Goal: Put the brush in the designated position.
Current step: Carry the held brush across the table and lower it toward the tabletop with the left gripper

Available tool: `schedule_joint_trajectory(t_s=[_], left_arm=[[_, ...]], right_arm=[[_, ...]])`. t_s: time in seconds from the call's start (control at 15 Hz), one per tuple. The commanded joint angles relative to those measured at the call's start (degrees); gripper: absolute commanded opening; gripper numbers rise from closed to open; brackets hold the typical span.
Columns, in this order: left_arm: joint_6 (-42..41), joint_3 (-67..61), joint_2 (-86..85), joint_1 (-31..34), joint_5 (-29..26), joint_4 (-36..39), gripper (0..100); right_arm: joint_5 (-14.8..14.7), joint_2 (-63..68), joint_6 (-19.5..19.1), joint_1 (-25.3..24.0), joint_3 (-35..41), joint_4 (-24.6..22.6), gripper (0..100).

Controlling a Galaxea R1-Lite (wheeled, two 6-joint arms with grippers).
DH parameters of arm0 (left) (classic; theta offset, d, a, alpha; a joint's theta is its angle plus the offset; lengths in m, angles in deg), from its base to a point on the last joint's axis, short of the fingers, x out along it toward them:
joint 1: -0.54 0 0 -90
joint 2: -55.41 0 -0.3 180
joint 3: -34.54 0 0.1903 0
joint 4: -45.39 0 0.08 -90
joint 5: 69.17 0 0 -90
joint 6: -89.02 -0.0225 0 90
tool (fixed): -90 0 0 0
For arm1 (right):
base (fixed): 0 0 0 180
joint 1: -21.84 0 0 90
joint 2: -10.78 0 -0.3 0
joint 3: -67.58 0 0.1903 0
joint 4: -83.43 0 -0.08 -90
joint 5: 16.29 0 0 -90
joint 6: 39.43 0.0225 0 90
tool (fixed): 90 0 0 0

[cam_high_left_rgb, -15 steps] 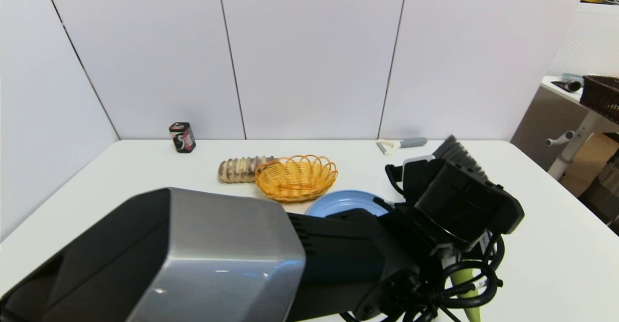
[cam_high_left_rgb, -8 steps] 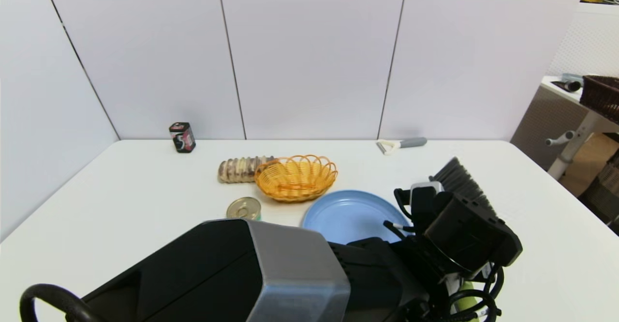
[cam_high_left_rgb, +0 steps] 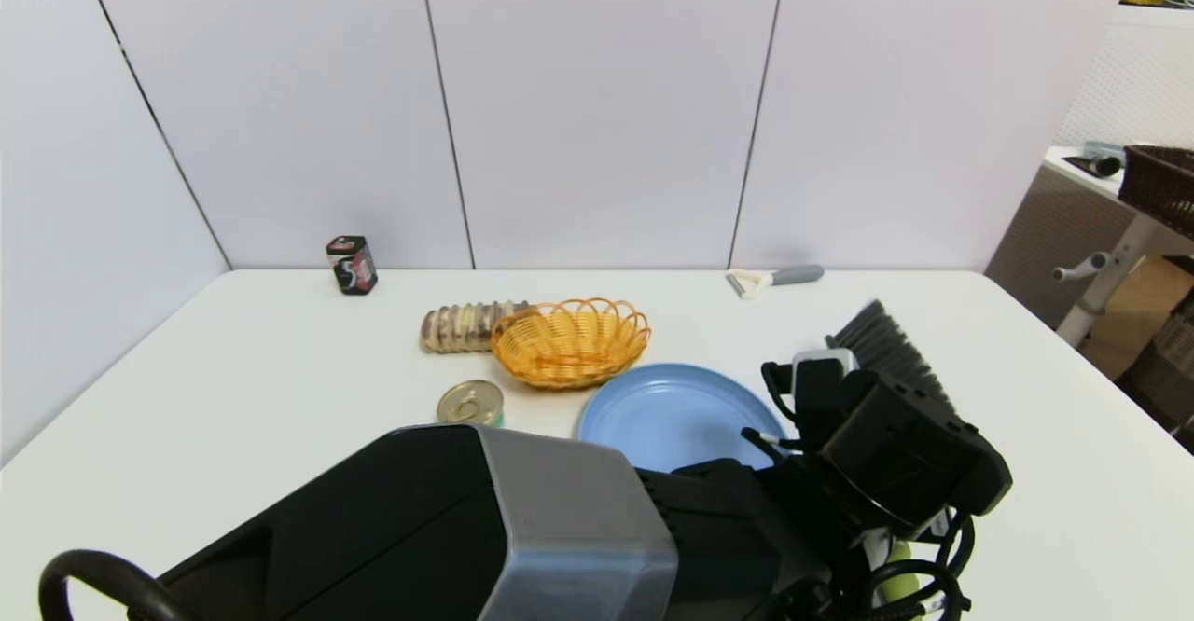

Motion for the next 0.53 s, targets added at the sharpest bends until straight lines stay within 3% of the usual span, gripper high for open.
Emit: schedule_joint_trajectory(t_s=[0.07,0.53], left_arm=[[-0.55,0.08,-2.37,-1.46,0.01,-0.37,0],[-1.08,-0.18,-0.61,-3.57,0.36,-0.37,0]], right_arm=[[0.0,0.07,-0.05,-0.04,0.09,0.0,100],[0.0,0.07,-0.05,-0.04,0.09,0.0,100]])
